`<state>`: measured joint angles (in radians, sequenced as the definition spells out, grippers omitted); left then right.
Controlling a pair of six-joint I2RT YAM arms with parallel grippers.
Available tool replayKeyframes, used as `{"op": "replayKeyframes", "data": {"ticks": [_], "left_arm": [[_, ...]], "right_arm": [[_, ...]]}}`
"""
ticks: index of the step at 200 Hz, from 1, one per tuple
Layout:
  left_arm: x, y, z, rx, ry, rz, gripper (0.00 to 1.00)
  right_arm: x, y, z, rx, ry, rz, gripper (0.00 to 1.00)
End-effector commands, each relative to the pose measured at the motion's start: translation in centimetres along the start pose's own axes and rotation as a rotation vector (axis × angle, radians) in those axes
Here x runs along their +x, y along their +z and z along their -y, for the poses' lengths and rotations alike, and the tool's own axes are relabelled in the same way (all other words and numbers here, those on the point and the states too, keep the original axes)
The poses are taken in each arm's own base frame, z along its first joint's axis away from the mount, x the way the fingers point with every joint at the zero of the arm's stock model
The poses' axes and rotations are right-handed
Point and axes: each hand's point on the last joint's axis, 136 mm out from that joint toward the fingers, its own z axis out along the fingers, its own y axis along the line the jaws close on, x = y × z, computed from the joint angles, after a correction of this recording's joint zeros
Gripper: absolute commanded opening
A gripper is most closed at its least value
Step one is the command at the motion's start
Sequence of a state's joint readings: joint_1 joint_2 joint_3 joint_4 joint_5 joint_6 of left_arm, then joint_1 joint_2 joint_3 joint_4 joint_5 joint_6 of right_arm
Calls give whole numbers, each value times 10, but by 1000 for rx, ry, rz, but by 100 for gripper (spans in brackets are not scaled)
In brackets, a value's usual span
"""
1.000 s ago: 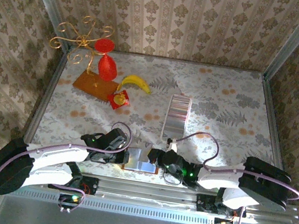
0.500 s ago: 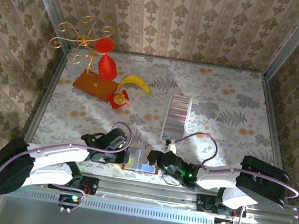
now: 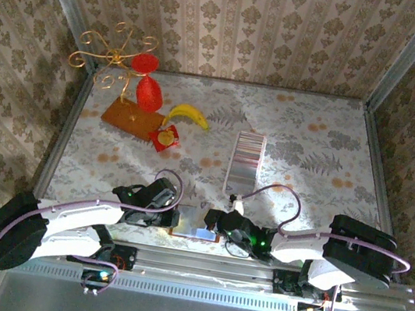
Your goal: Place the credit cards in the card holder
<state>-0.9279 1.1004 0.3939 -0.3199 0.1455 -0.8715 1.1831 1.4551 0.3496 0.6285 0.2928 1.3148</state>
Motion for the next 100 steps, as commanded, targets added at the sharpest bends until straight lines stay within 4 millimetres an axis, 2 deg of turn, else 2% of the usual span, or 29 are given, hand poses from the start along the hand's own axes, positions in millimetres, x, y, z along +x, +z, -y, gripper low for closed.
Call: {"op": "replayKeyframes", "data": {"ticks": [1, 42, 77, 80, 100], "left_arm": [[40, 9, -43, -148, -26, -136, 23], [40, 9, -44, -148, -28, -135, 22], [42, 8, -45, -145, -28, -133, 22], [42, 7, -45, -146, -28, -132, 22], [40, 7, -45, -148, -25, -125, 22]], "right_arm": [[1, 3, -2, -2, 15, 17, 0], [3, 4, -4, -29, 63, 14, 0], [-5, -11, 11, 27, 43, 42, 0], [-7, -14, 5, 12, 44, 46, 0], [-13, -22, 1, 19, 23, 61, 0]]}}
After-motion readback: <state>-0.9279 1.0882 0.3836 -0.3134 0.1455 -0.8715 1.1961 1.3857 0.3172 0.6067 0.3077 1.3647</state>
